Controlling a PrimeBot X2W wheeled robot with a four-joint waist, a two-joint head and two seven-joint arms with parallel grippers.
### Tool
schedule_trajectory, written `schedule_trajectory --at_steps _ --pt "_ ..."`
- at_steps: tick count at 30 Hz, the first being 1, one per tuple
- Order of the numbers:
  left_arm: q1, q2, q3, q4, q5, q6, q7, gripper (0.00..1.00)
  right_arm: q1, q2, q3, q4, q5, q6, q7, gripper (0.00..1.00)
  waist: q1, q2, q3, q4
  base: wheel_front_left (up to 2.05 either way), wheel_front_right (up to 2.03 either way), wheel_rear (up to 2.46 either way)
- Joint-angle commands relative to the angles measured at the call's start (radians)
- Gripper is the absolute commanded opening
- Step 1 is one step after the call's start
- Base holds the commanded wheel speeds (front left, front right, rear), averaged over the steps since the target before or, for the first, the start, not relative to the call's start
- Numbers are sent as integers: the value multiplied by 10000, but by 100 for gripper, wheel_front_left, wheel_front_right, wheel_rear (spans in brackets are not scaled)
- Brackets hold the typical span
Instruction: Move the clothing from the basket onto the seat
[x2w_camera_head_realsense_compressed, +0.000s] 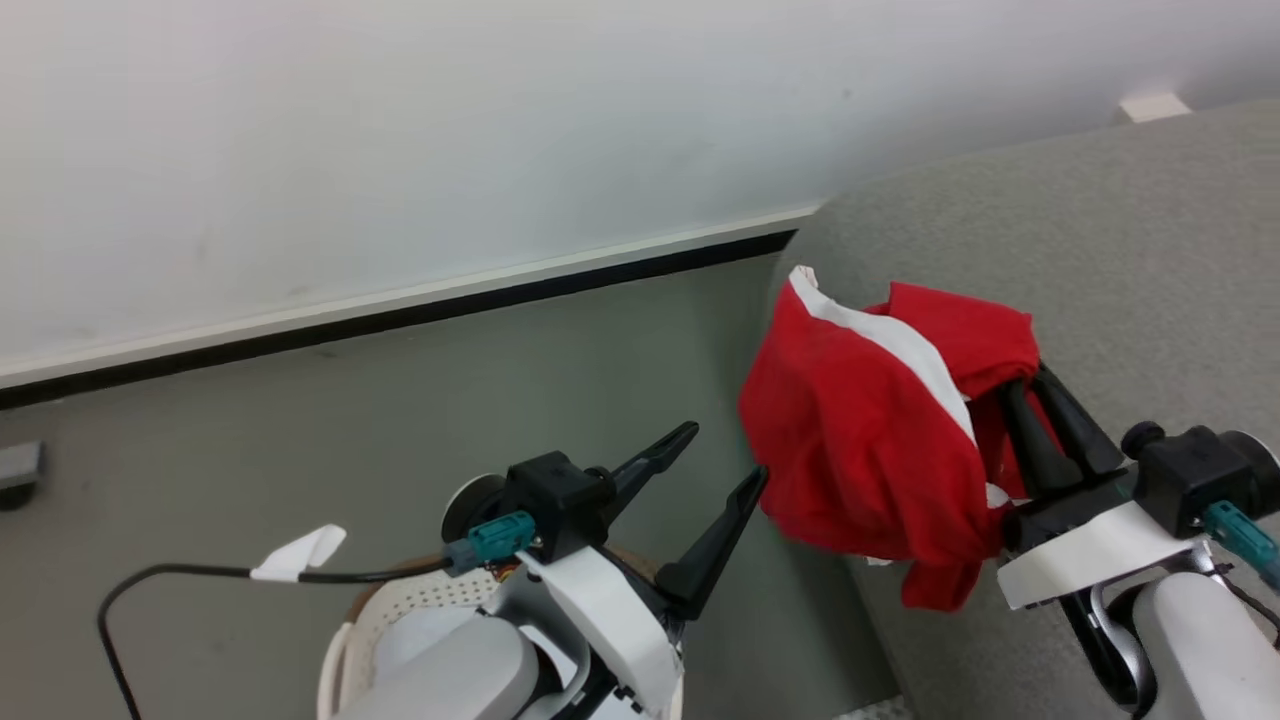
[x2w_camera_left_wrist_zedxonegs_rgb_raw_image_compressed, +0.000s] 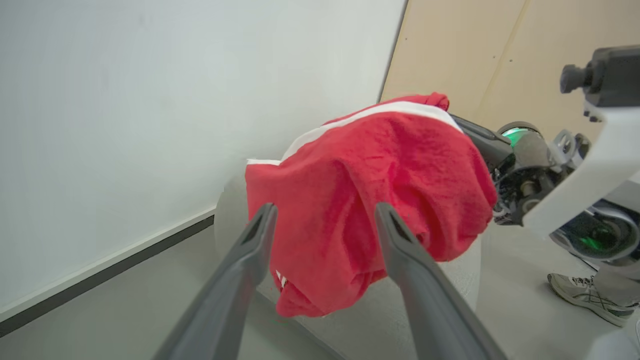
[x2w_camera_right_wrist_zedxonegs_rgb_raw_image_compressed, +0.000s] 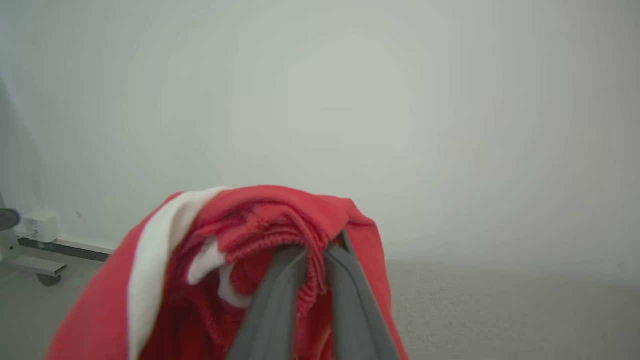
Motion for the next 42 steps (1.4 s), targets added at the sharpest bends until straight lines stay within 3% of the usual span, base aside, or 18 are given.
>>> schedule_trajectory --at_steps 1,11,21,26,35,42 --pt "-27 48 -20 -38 60 17 -47 100 146 -10 -91 -161 -64 -21 8 0 0 -1 146 -583 0 0 0" --pt "15 26 -198 79 196 20 -171 100 1280 201 -1067 -1929 -259 -21 629 0 0 -1 268 -1610 0 0 0" --pt "-335 130 -287 -111 521 70 -162 100 611 137 -1253 -2360 -31 -21 907 0 0 -1 881 -1434 0 0 0" --pt "-783 307 -309 -359 696 5 108 100 -796 -350 -1598 -2334 288 -21 1115 0 0 -1 1856 -965 0 0 0" --pt "-1396 757 -209 -744 853 -78 540 100 -3235 -1728 -3145 -2311 319 -21 1680 0 0 -1 3487 -192 0 0 0" --pt "-1860 1032 -13 -1173 956 10 846 100 -4640 -3009 -4630 -1089 866 -23 2132 0 0 -1 4634 297 0 0 0"
